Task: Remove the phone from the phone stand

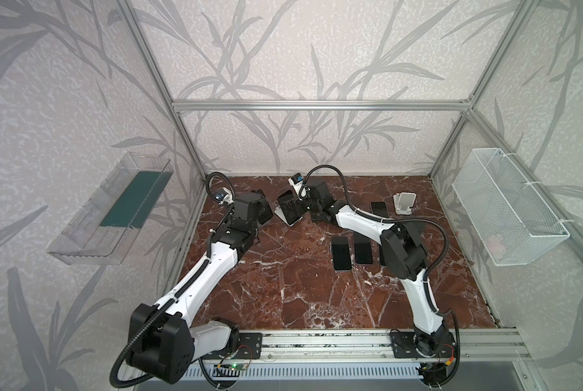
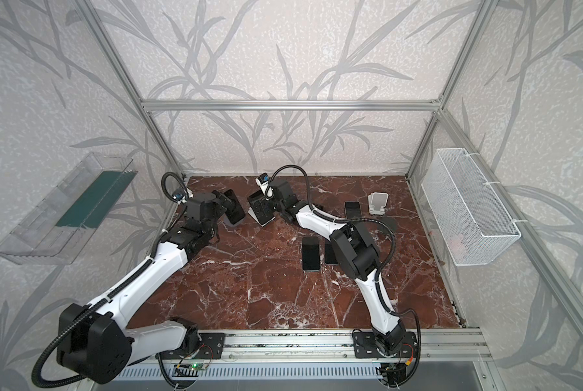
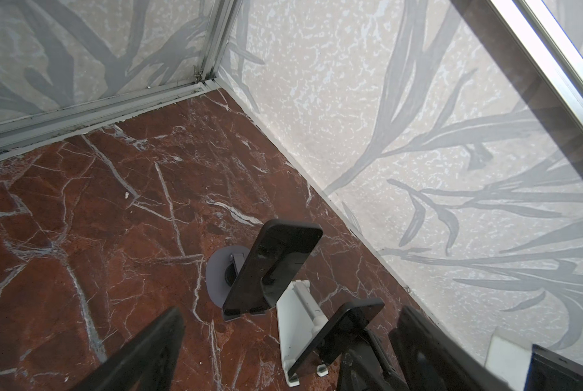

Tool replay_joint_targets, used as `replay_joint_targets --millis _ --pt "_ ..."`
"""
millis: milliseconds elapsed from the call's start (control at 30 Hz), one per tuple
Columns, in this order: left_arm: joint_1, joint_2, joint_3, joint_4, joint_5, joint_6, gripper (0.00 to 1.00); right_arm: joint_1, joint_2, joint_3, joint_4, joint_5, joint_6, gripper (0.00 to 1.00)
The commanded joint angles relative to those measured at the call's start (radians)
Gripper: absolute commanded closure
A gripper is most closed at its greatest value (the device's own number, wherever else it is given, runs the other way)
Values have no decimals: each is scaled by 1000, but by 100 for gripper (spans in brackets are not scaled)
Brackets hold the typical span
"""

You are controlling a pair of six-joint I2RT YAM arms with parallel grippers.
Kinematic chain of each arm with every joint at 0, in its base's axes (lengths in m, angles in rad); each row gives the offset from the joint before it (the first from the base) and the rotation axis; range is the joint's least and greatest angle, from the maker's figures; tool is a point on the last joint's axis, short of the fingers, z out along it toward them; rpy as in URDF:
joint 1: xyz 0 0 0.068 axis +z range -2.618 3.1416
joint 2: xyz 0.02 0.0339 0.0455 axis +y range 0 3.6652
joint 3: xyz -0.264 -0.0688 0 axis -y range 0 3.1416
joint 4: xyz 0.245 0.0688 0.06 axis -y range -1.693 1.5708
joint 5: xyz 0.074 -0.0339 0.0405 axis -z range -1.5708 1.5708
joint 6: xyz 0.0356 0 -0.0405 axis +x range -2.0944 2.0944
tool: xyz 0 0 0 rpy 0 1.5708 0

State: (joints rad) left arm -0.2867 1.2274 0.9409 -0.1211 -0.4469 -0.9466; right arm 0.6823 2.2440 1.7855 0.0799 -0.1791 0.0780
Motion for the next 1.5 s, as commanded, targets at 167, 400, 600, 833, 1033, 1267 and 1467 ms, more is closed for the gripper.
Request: replay_joint_targets --millis 167,400,600,833,1033,1267,1467 --pt "33 -11 -15 13 35 -47 2 6 84 167 -129 6 -20 1" --pt "38 -23 -30 47 78 -49 2 13 114 212 -133 61 -41 1" --pt "44 -49 -72 126 108 -36 2 13 165 291 -165 51 -20 1" --pt "52 -50 -82 159 155 -33 4 21 229 403 -241 65 -20 0" --pt "61 -38 -81 167 192 -48 5 25 243 413 -255 82 -12 8" --pt "81 -32 -87 192 240 -63 7 28 221 387 -262 90 -39 19" --pt "87 -4 -71 208 307 -64 9 31 142 271 -147 103 -55 22"
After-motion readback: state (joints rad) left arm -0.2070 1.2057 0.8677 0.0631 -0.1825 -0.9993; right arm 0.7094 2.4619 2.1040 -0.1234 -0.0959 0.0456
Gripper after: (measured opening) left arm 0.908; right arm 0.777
